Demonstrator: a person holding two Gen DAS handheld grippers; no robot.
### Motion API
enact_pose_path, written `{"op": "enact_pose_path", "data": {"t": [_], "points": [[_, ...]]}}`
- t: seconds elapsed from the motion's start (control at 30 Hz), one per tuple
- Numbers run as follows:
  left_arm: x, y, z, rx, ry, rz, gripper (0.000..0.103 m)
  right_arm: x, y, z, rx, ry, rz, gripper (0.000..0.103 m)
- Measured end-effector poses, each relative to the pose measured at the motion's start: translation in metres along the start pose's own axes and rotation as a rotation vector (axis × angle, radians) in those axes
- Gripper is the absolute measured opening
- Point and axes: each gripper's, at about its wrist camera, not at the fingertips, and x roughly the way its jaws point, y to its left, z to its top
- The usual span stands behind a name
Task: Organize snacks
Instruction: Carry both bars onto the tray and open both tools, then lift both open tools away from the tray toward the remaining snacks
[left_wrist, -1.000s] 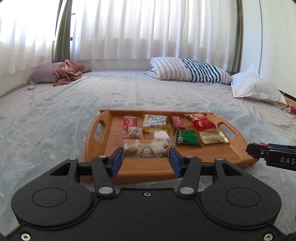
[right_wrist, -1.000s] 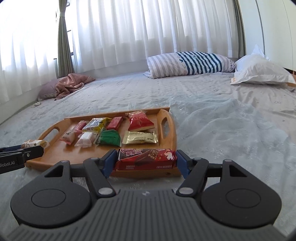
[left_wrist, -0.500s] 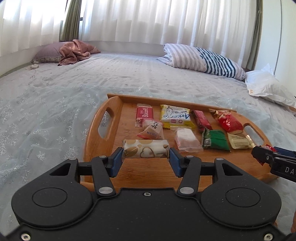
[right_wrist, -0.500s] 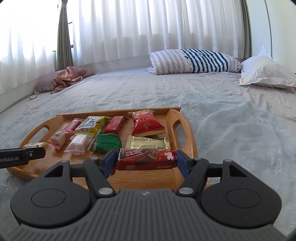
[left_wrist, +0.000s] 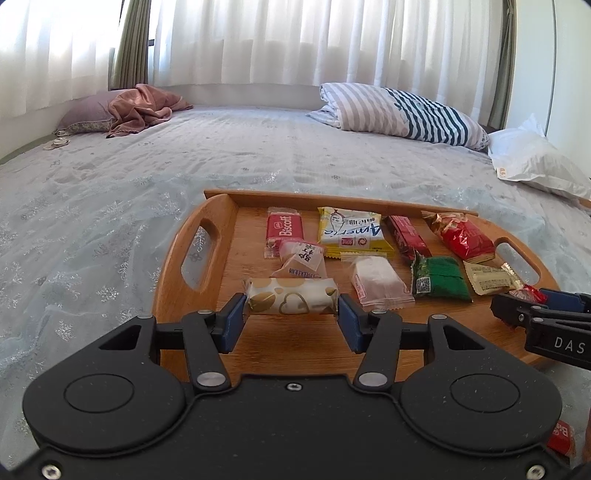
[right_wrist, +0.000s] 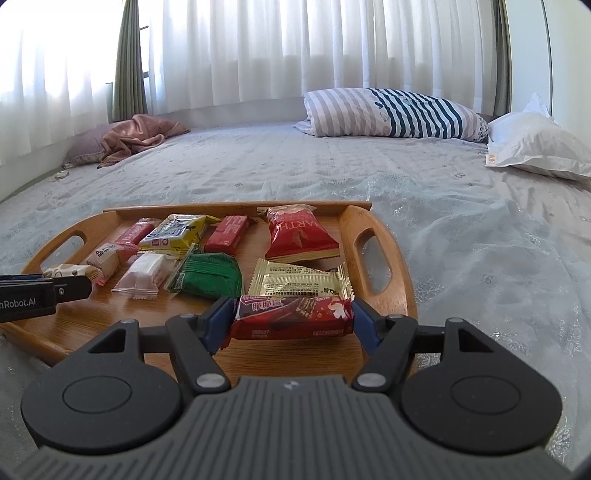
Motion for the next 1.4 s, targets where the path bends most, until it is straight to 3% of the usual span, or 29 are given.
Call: {"op": "enact_pose_path", "data": {"t": [0.57,0.73,0.87,1.03,1.4], "points": [[0.009,-0.004,-0.002,0.013,0.023,0.02,0.057,0.01,0.0,0.0,-0.003,0.044,-0.013,0.075],[0.006,-0.003,-0.002,0.011,0.019,0.046,0.067,0.006,-0.003,0.001,0.019,0.043,-0.003,0.088],[-0.005,-0.003,-0.001,0.016,-0.005,0.051,0.082,-0.002,-0.003,0.003,0.017,0.034,-0.001,0.09],[-0.026,-0.003,-0.001,0.02,-0.022,0.033,0.087,-0.019,-0.008,0.004,0.01,0.014,0.012,0.091],[-0.083,-0.018,-0.029,0.009,-0.039,-0.045,0.091,-0.069,-0.016,-0.012,-0.09,-0.056,0.151,0.093]]}}
